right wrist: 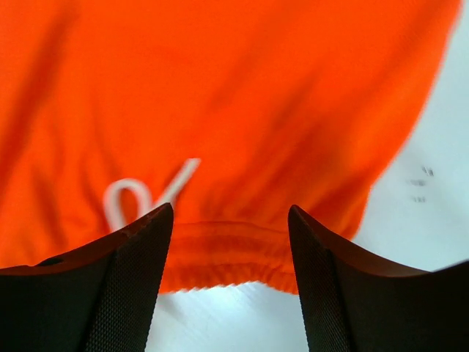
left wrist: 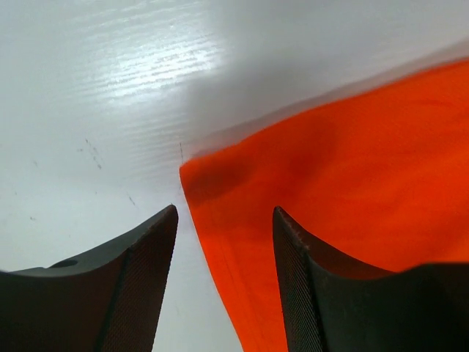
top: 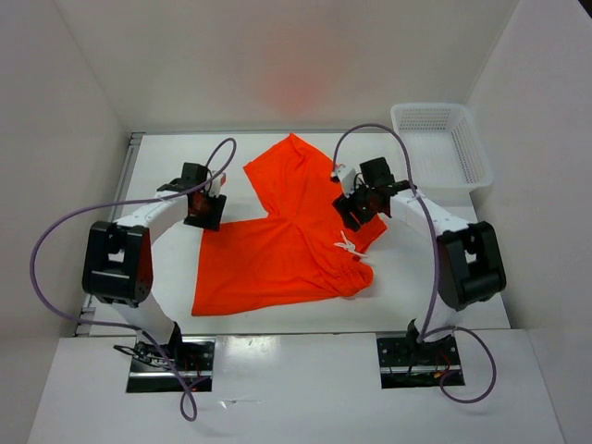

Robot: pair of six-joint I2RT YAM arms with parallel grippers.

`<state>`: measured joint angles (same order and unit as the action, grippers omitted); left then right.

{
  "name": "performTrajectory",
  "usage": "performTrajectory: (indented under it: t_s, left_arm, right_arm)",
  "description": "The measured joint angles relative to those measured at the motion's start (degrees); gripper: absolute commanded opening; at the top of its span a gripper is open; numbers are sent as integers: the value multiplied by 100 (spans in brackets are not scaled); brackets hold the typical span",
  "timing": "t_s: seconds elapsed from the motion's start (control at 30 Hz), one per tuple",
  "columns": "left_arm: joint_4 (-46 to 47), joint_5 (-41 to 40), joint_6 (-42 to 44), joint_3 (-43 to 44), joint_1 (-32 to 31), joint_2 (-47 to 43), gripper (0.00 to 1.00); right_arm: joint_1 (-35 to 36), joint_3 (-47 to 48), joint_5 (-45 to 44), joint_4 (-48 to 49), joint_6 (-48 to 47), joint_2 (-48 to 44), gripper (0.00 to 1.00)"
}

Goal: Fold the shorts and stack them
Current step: Flatten the shorts out, then fold the shorts

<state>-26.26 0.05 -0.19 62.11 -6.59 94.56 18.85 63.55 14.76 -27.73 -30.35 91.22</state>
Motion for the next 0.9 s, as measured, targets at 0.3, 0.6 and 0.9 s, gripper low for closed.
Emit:
performTrajectory:
  t_s: [0.3, 0.6, 0.9]
  left_arm:
    - [426, -389, -59, -278, 2, 514, 16]
    - [243, -507, 15, -579, 94, 195, 57]
    - [157, 1239, -4, 3609, 52, 2138, 79]
  right_arm:
    - [-866, 138, -1222, 634, 977, 824, 69]
    - [-898, 140, -1602, 861, 1150, 1023, 69]
    - [-898, 129, -1611, 953, 1080, 1060, 69]
